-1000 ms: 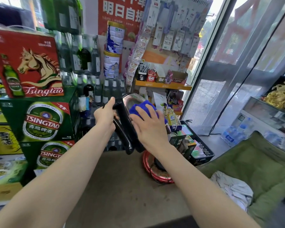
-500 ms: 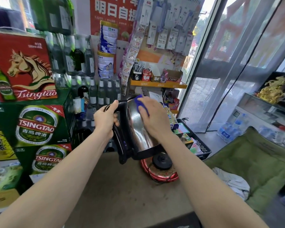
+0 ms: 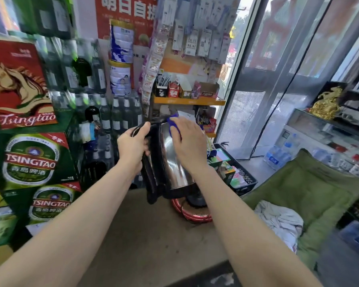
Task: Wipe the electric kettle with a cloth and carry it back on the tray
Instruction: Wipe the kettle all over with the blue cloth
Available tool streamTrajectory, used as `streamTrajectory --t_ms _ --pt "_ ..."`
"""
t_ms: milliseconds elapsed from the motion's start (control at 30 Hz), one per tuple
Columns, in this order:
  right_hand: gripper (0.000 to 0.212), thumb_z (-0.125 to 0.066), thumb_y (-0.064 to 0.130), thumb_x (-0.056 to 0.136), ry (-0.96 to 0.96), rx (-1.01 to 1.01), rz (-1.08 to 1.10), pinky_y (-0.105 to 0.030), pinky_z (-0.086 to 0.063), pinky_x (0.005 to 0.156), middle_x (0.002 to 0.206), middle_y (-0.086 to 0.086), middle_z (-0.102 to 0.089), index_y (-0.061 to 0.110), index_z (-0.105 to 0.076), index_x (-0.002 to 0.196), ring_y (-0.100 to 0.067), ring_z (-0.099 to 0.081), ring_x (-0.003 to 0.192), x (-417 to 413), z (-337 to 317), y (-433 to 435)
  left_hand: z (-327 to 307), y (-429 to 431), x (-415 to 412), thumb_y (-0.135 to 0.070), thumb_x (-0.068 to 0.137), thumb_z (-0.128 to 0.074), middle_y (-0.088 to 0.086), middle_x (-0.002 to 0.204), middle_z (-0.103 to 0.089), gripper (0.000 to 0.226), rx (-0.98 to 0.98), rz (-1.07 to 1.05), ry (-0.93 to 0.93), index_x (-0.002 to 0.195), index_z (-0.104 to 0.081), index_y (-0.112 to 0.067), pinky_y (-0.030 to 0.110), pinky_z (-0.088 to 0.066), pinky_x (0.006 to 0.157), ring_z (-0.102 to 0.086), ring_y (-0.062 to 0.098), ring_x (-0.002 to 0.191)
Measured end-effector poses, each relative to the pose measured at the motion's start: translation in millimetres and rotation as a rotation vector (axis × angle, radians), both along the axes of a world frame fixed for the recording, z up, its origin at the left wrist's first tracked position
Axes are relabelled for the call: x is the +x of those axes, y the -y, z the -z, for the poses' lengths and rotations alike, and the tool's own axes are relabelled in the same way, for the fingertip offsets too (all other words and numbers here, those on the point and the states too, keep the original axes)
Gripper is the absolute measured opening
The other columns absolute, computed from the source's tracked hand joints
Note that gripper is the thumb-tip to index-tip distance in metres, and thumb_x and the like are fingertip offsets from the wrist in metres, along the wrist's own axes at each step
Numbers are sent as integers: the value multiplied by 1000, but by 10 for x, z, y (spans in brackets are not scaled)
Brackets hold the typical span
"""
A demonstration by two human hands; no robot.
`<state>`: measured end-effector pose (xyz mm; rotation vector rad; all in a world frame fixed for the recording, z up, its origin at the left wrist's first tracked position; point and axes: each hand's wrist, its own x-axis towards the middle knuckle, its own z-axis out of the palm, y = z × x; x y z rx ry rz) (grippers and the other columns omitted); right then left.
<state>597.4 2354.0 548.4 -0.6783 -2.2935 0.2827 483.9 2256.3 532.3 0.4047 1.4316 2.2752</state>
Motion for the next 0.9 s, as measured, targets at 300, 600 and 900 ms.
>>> streamTrajectory --t_ms 300,600,900 --pt "35 -31 33 107 -223 -537 288 -38 -39 88 118 -1 -63 20 -58 126 -31 -58 116 374 539 -6 15 4 -52 -39 79 -77 -10 45 -52 24 -40 -62 -40 82 -63 -21 21 -35 37 -40 8 37" --pt "40 -33 32 108 -88 -143 114 -43 -38 111 143 1 -56 21 -53 141 -21 -49 133 136 336 -105 219 -127 248 -48 76 -74 -9 53 -62 34 -147 -111 -139 97 -66 -22 25 -42 38 -49 8 37" --pt "58 -44 11 102 -97 -626 203 -45 -22 123 159 -17 -31 8 -25 157 -31 -28 148 444 1263 240 876 -121 546 -54 82 -65 -13 108 -67 42 -392 -147 -455 117 -59 -32 34 -51 92 -62 8 101"
